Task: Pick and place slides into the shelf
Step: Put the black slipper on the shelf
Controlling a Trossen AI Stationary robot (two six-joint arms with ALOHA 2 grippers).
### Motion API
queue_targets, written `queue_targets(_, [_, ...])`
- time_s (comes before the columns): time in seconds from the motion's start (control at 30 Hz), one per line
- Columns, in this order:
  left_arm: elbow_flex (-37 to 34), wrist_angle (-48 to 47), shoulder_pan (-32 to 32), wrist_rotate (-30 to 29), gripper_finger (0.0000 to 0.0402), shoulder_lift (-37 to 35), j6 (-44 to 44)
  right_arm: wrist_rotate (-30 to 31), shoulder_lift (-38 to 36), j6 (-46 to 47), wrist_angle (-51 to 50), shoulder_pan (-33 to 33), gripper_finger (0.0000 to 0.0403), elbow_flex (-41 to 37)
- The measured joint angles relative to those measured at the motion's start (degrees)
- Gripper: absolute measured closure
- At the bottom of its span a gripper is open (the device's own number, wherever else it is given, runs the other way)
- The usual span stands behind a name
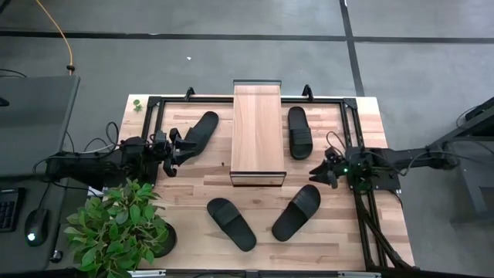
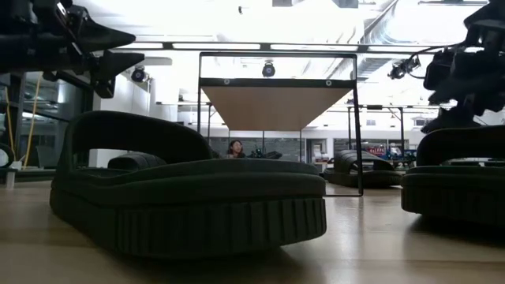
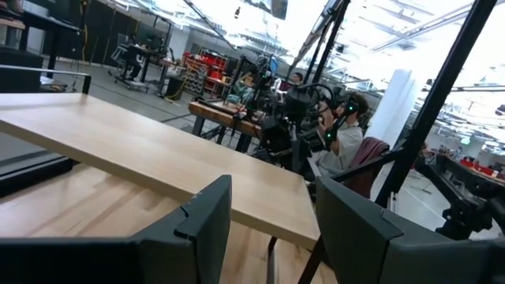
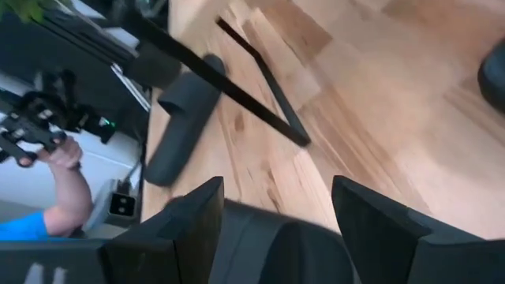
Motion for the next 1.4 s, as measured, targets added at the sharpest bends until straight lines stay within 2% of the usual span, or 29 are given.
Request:
queue_targets(0.6, [0.00, -1.60, 0.00, -0.44, 0.0234, -0.02, 0.20, 11.33, 8.57, 11.73, 0.34, 13.18, 0.0174, -0.01])
queue_targets(0.97, [0.00, -1.59, 0.00, -0.46, 0.0234, -0.02, 1.06, 18.54, 14.57, 16.98, 5.92, 21.46, 0.0174, -0.02])
queue_targets(1.4, [0.00, -1.51, 0.00, -0.46, 0.0234, -0.02, 1.07, 22.01, 25.99, 21.32, 15.97, 27.48, 0.0174, -0.02])
